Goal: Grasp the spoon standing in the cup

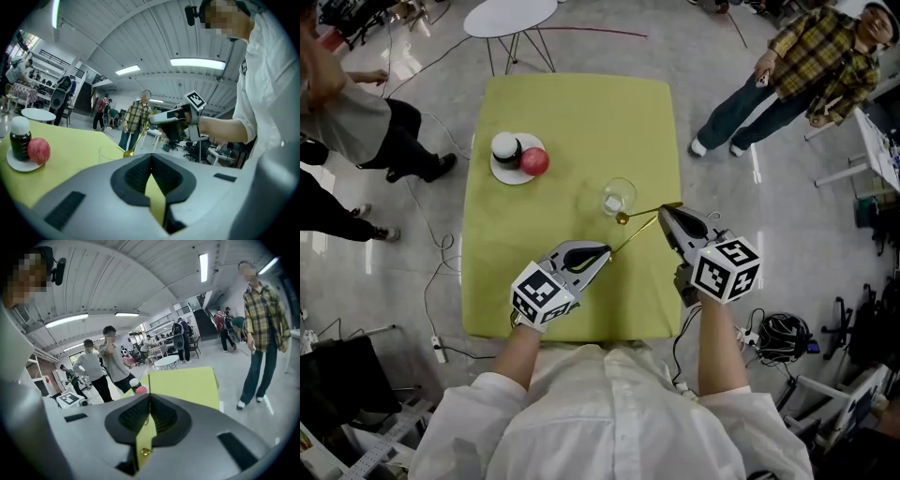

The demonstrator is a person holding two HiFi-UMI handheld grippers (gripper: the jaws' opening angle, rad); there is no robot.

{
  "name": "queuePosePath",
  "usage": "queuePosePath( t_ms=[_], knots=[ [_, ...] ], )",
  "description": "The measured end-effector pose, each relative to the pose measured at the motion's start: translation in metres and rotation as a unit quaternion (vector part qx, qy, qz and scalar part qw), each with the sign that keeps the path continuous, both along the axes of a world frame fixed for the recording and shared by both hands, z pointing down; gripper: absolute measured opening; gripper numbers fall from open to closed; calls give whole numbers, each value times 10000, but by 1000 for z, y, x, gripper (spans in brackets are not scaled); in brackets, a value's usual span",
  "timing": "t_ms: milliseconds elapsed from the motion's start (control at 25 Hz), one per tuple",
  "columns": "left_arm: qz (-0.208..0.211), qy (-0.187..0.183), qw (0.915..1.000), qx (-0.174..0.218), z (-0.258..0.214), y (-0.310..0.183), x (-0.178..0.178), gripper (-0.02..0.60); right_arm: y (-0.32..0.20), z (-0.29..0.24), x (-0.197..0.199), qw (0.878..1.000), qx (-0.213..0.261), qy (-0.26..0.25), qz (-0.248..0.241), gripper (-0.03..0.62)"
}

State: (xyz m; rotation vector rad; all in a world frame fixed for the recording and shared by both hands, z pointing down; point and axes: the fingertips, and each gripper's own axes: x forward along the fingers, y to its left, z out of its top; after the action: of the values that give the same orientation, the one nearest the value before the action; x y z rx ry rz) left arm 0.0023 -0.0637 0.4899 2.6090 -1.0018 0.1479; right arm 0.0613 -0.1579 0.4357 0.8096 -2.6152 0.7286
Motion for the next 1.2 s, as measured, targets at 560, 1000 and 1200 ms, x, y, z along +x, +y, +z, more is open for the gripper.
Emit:
queuePosePath(
  t_ms=[560, 1000, 1200],
  knots=[
    [7, -58, 9999, -118, 12, 8, 3, 3, 43, 103, 10, 9902, -1344, 306, -205, 8],
    [60, -85, 9998, -186, 15, 10, 6, 4, 39, 139, 14, 9794, -1968, 362, -275, 9],
    [88, -107, 9997, -197, 16, 10, 6, 4, 31, 147, 16, 9768, -2115, 288, -180, 11]
  ],
)
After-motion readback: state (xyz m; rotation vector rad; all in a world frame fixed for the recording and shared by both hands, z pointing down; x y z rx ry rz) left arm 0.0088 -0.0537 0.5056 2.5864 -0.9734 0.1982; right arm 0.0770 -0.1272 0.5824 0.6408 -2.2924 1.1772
